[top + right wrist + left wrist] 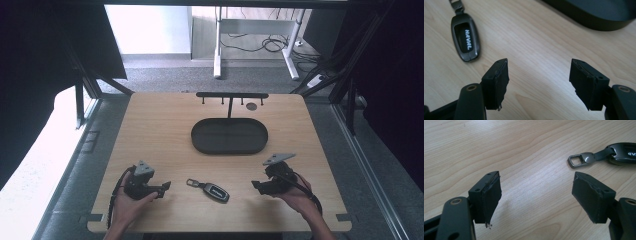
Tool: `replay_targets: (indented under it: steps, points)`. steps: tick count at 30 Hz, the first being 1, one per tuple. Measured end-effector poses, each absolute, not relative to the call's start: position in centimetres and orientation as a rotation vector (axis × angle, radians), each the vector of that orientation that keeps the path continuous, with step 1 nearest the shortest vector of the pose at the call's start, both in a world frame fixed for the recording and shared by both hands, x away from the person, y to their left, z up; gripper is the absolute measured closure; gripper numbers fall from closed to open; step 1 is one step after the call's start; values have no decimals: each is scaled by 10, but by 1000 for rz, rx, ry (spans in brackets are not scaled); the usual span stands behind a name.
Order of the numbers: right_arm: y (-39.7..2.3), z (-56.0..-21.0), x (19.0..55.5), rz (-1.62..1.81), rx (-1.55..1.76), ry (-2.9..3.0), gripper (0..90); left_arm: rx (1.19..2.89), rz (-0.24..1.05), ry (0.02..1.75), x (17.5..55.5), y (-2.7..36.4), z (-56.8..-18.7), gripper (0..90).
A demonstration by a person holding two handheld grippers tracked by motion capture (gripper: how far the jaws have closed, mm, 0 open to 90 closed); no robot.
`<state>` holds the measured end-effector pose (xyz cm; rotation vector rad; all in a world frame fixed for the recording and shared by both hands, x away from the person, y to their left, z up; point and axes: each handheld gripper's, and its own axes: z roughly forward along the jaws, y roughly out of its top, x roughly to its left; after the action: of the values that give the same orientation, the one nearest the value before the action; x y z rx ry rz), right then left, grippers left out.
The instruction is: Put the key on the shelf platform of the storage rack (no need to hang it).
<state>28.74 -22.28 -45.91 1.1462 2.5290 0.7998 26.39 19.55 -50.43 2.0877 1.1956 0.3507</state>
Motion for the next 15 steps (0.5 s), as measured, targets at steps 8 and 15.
replay_targets:
  steps: [8, 15]
  points:
    - [-192, -453, 289, 777, 1079, 2608, 321, 2071, 362, 1214, 261, 201, -502, 238]
    - [-165, -453, 289, 748, 1018, 2685, 309, 2067, 367, 1221, 257, 204, -501, 238]
